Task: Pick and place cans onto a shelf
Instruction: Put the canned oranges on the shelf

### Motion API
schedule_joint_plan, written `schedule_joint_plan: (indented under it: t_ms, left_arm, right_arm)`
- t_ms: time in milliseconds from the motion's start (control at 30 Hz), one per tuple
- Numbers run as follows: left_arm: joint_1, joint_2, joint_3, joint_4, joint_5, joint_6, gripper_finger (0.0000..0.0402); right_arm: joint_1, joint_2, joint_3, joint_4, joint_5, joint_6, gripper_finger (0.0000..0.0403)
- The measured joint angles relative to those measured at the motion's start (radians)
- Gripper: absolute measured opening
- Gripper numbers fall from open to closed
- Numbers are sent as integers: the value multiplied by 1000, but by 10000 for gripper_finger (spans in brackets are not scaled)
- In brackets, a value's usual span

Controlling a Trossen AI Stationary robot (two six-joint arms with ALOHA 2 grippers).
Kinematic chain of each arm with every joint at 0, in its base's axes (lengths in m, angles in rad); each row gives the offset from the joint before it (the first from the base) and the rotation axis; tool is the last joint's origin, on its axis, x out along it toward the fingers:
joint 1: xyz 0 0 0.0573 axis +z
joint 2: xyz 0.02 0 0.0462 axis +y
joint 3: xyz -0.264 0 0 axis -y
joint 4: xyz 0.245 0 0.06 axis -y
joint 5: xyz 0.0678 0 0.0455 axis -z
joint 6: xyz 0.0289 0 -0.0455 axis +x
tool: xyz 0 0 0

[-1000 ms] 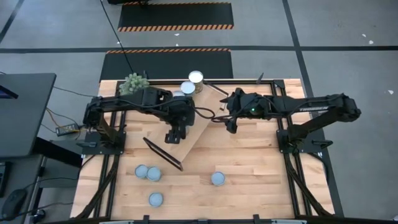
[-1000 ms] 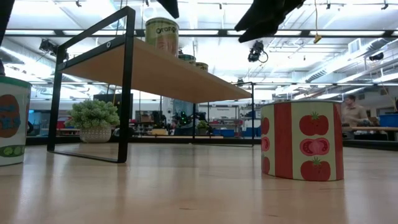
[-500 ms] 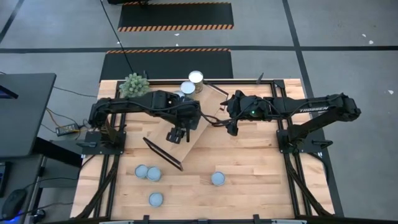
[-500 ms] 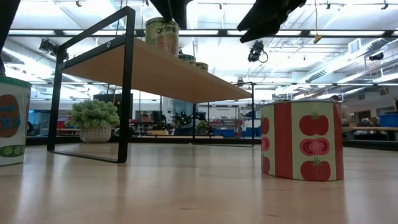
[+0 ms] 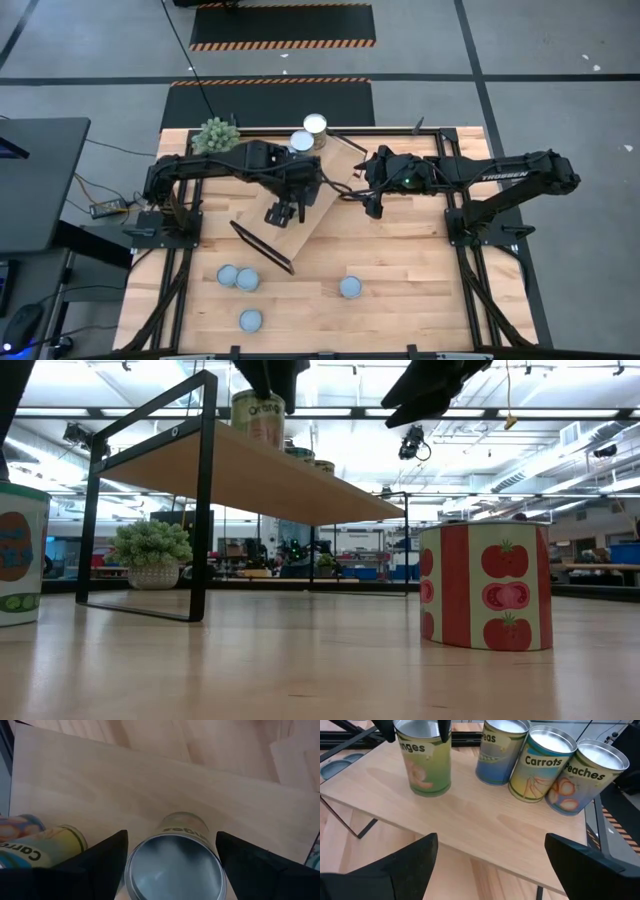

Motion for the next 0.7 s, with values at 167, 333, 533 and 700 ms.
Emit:
schedule_joint_plan:
  t_ms: [167,333,533,700]
  left_arm:
    - [10,0,-26,-4,-19,15,306]
    - [10,1,-42,-32,-56,17,306]
    - [15,1,-42,-64,-91,17,306]
    - [21,1,-42,-82,-102,17,306]
  right_arm:
    - [0,0,0,7,0,0,375]
    - [0,0,0,7,0,1,375]
    - [0,0,0,7,0,0,375]
    - [0,0,0,7,0,1,375]
